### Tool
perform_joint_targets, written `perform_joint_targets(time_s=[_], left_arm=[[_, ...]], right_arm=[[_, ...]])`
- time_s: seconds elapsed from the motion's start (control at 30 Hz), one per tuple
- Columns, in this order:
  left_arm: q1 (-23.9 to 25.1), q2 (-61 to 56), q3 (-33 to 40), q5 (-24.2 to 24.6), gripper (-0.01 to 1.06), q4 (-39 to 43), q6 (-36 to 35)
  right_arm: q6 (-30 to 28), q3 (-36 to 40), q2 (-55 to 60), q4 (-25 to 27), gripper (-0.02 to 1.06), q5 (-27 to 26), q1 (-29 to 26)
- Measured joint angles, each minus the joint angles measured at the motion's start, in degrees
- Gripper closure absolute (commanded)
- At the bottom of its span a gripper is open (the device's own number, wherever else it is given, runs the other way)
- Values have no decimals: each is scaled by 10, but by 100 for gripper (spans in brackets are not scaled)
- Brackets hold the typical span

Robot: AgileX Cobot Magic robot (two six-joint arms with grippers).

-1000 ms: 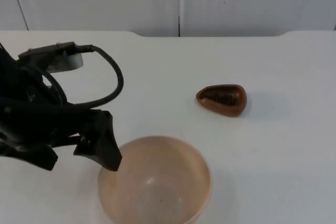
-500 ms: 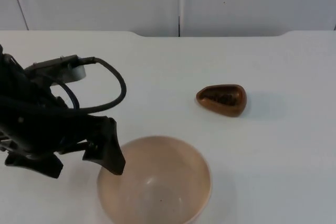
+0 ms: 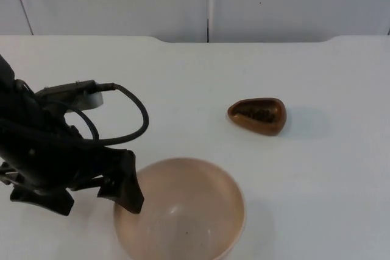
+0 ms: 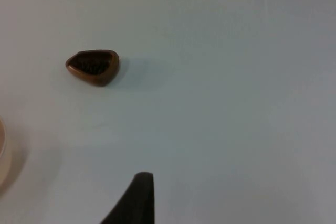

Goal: Pick up the bowl with the left hand and pour the coffee beans from the cup into the bowl with the right hand.

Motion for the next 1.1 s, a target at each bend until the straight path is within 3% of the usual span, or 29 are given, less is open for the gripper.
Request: perform_joint_targets(time_s=[0.2,1.1], left_arm=[[0,0,0,-13,18,-6,6],[0,0,0,-19,18,-8,16]], right_arm=[[0,0,0,0,-1,0,0],[-1,0,0,0,-1,0,0]])
